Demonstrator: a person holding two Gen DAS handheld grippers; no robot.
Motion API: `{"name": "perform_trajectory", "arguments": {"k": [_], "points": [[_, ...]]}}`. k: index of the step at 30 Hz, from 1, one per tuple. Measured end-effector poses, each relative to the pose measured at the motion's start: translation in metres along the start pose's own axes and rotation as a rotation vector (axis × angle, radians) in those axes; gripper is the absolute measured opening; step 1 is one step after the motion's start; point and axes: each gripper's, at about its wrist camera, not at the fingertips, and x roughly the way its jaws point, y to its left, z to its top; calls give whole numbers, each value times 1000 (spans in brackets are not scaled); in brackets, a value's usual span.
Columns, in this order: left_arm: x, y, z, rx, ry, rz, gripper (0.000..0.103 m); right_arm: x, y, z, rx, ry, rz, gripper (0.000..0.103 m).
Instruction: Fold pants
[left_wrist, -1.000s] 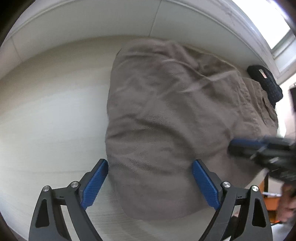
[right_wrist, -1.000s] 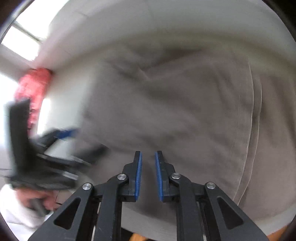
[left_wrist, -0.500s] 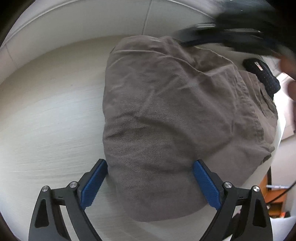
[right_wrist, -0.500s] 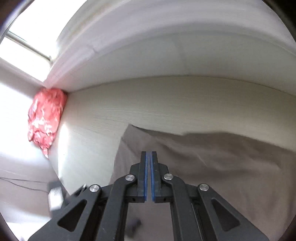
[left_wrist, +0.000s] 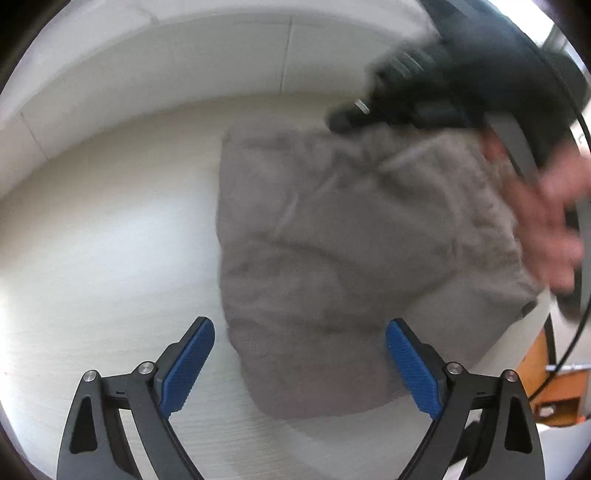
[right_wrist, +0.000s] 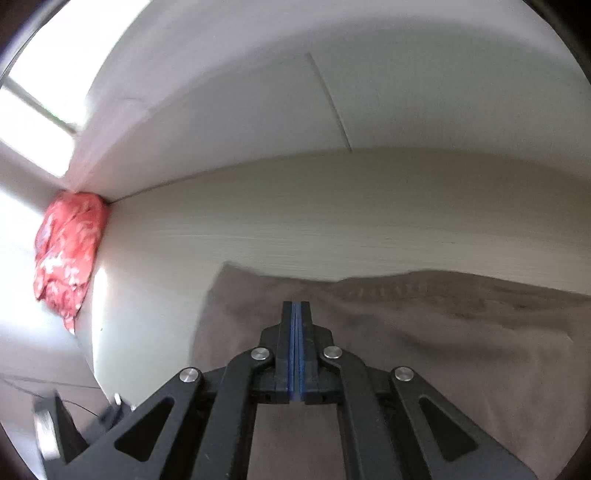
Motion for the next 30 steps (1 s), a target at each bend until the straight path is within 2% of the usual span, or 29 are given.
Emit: {"name": "perform_trajectory", "arguments": {"k": [3, 6, 10, 12, 15, 16, 18, 19, 21, 22, 24, 26, 28, 30], "points": [[-20, 5, 15, -34, -101, -13, 97, -29, 5, -44, -27, -67, -79, 0], [-20, 10, 36, -65, -154, -48, 98, -37, -6, -87, -10, -111, -138, 0], [18, 1, 50, -35, -68, -43, 97, -29, -22, -131, 88, -158, -103, 0], [45, -1, 56, -2, 5, 32, 95, -34, -29, -141, 98, -210, -87, 0], [55, 1, 60, -2, 25, 58, 96, -50, -55, -154, 147, -247, -124, 0], [57, 5, 61, -17, 34, 50, 96, -59, -75, -160, 213, -267, -146, 0], [62, 14, 61, -58, 58, 26, 96, -71, -109, -172, 332, -287, -71, 0], [63, 16, 62, -69, 63, 16, 96, -75, -117, -171, 352, -284, -43, 0], [59, 16, 62, -66, 54, 21, 95, -86, -112, -161, 335, -274, -21, 0], [55, 14, 62, -60, 46, 22, 95, -94, -111, -157, 323, -283, 20, 0], [48, 9, 58, -52, 36, 13, 95, -97, -89, -141, 292, -303, 197, 0], [42, 3, 51, -37, 38, 18, 95, -81, -69, -131, 269, -265, 335, 0], [40, -1, 44, -23, 41, 26, 95, -58, -58, -126, 263, -206, 374, 0], [40, -6, 35, -6, 53, 35, 95, -34, -70, -136, 337, -149, 375, 0]]}}
